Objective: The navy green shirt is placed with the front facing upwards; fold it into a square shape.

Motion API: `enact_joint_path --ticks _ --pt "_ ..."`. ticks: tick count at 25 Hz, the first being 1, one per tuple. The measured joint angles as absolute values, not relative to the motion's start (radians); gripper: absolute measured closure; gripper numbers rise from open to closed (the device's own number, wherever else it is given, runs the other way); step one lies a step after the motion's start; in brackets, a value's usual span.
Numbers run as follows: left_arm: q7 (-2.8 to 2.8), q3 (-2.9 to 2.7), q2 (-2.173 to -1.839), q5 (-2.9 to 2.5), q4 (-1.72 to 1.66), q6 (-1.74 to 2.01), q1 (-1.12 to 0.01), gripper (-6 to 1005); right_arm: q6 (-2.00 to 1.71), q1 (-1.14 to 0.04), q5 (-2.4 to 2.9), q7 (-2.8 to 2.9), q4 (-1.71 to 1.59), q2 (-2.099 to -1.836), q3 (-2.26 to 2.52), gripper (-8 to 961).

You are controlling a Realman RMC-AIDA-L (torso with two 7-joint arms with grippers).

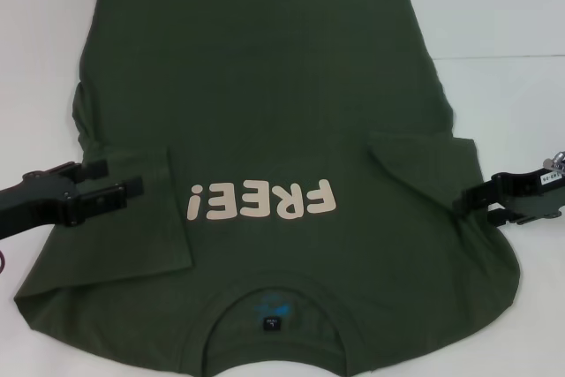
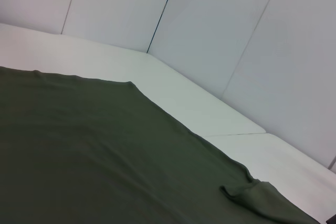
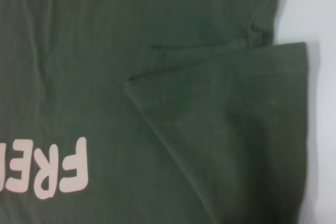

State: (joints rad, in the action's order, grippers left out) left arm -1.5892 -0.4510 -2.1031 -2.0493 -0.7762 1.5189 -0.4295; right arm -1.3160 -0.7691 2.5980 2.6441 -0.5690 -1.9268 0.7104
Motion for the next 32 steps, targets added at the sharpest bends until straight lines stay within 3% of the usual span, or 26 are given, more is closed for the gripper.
enact_joint_path --ticks 11,21,24,32 --pt "-1.589 -0.451 -2.103 -2.046 -0.776 1.52 -0.431 137 -1.327 -0.762 2.6 2.648 -0.569 -1.921 0.71 280" --pt "-1.589 -0.451 -2.103 -2.046 -0.776 1.52 -0.431 137 -1.327 -0.762 2.601 2.656 -0.569 -1.919 0.71 292" --pt "-1.589 -0.451 -2.103 -2.046 -0.776 1.52 -0.431 137 -1.327 -0.762 2.602 2.658 -0.569 -1.919 0.713 476" --pt "-1.589 -0.451 -2.103 -2.046 -0.777 1.52 -0.431 138 -1.327 -0.762 2.602 2.66 -0.569 -1.919 0.726 485"
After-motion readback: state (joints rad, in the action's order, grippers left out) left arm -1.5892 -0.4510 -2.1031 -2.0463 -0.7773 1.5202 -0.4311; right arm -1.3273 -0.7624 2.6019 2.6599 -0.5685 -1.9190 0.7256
